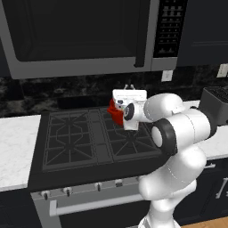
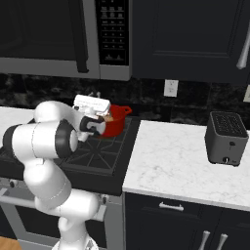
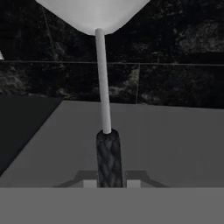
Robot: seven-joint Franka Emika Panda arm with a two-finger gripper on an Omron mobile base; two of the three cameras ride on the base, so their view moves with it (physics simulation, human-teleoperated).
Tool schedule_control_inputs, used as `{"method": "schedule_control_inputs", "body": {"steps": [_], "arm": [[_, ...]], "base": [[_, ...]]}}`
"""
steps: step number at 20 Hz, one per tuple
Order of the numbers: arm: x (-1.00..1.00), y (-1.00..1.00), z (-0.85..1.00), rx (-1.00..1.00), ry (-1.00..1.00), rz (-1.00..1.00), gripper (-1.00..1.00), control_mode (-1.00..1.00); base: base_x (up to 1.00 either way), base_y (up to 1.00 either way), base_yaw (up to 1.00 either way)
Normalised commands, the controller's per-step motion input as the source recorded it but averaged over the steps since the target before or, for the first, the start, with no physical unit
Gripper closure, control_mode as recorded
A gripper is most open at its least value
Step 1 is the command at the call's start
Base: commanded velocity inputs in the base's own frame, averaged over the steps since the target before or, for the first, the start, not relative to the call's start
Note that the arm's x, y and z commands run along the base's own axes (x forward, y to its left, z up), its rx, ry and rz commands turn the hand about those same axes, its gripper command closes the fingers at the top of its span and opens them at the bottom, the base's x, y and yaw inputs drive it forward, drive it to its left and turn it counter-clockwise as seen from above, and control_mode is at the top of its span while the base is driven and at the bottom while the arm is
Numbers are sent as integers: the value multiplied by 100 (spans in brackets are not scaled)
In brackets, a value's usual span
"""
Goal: Put the potato and avocado in the pot. Retrieve the spatula and lightly stir the vegetables in the pot.
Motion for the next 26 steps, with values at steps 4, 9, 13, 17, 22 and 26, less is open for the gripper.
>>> {"method": "schedule_control_inputs", "body": {"steps": [4,9,13,17,22,26], "arm": [[30,0,-3,0,44,6,100,-100],[6,1,-29,0,4,1,100,-100],[0,0,-33,0,4,0,100,-100],[-1,0,-32,0,3,0,100,-100],[18,0,-24,0,4,0,100,-100],[13,0,-44,0,-2,0,100,-100]], "base": [[0,0,0],[0,0,0],[0,0,0],[0,0,0],[0,0,0],[0,0,0]]}}
